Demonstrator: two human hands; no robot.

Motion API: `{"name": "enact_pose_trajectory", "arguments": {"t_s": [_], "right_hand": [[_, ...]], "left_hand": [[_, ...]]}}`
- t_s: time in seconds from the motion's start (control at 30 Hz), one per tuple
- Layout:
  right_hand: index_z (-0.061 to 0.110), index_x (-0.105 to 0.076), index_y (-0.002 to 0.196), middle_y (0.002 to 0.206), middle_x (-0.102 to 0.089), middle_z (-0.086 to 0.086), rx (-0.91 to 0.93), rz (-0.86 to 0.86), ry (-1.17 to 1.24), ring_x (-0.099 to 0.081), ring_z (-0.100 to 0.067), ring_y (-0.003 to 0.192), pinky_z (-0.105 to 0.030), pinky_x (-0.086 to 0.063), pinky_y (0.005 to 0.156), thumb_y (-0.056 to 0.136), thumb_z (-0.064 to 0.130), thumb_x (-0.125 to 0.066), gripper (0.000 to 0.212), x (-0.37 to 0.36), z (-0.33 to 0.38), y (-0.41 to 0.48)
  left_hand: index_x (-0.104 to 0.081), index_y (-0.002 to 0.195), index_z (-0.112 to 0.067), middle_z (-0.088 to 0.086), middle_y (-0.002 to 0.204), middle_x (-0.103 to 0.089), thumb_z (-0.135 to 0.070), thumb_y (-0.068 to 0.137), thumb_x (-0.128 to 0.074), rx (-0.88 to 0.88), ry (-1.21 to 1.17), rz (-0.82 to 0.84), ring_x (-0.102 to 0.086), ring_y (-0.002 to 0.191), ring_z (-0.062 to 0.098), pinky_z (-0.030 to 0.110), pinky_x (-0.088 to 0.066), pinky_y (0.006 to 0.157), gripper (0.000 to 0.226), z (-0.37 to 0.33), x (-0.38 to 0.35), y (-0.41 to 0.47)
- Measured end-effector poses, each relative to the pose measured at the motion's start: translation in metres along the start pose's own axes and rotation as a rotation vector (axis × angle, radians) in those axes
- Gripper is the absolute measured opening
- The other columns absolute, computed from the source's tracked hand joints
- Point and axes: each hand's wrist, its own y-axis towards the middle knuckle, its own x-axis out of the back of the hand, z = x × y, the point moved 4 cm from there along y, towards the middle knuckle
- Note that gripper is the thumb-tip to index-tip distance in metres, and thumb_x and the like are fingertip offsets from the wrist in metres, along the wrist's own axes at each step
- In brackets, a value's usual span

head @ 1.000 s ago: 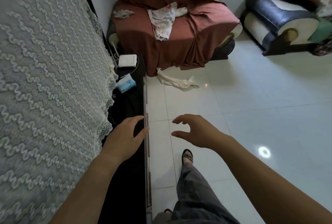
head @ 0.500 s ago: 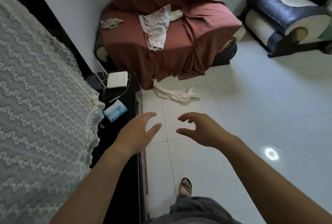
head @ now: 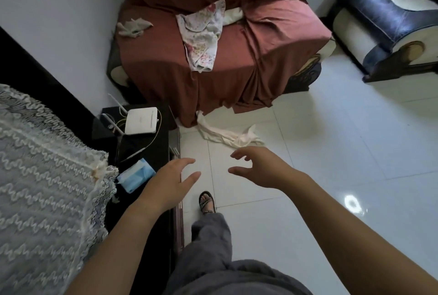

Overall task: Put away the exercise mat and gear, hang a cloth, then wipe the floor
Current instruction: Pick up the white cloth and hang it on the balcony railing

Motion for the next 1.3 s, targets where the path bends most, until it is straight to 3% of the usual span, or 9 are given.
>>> {"name": "enact_pose_trajectory", "arguments": {"t_s": [0.3,0.6,0.97,1.17,1.3], "right_hand": [[0.025,-0.05,0.128,0.129,-0.054,0.007,-0.219,0.059,-0.041,-0.053,-0.014,0.111,-0.026,-0.042,0.092,0.084,0.05,-0.06,0.052,0.071,-0.026,0.123],[0.025,-0.048,0.13,0.132,-0.052,0.006,-0.315,-0.041,-0.015,-0.048,-0.012,0.118,-0.023,-0.037,0.093,0.086,0.05,-0.057,0.051,0.143,-0.077,0.19],[0.023,-0.049,0.13,0.132,-0.052,0.005,-0.282,-0.037,0.073,-0.047,-0.013,0.121,-0.025,-0.037,0.097,0.086,0.047,-0.059,0.051,0.241,-0.206,0.288],[0.022,-0.048,0.131,0.135,-0.051,0.003,-0.264,0.036,0.037,-0.044,-0.015,0.124,-0.031,-0.038,0.101,0.087,0.047,-0.057,0.051,0.25,-0.276,0.356],[0.022,-0.047,0.131,0.136,-0.049,0.004,-0.24,0.09,0.042,-0.044,-0.015,0.124,-0.03,-0.037,0.101,0.088,0.047,-0.057,0.051,0.224,-0.322,0.409]], "left_hand": [[-0.04,0.137,-0.026,-0.005,0.143,-0.041,-0.049,0.093,-0.044,-0.162,0.177,0.154,-0.04,0.129,0.013,0.032,-0.036,0.105,0.05,-0.019,0.04,0.191],[-0.042,0.136,-0.025,-0.003,0.136,-0.047,-0.048,0.092,-0.046,-0.299,0.275,0.227,-0.046,0.124,0.017,0.038,-0.041,0.1,0.049,-0.084,0.048,0.333],[-0.044,0.135,-0.021,-0.001,0.138,-0.047,-0.046,0.092,-0.047,-0.267,0.347,0.234,-0.048,0.122,0.019,0.035,-0.041,0.098,0.049,-0.178,0.02,0.492],[-0.043,0.136,-0.024,-0.003,0.139,-0.046,-0.044,0.093,-0.046,-0.263,0.339,0.203,-0.046,0.123,0.018,0.033,-0.041,0.094,0.047,-0.212,-0.019,0.572],[-0.046,0.133,-0.022,-0.003,0.137,-0.048,-0.042,0.093,-0.048,-0.245,0.292,0.168,-0.046,0.123,0.019,0.035,-0.04,0.095,0.045,-0.192,-0.061,0.626]]}}
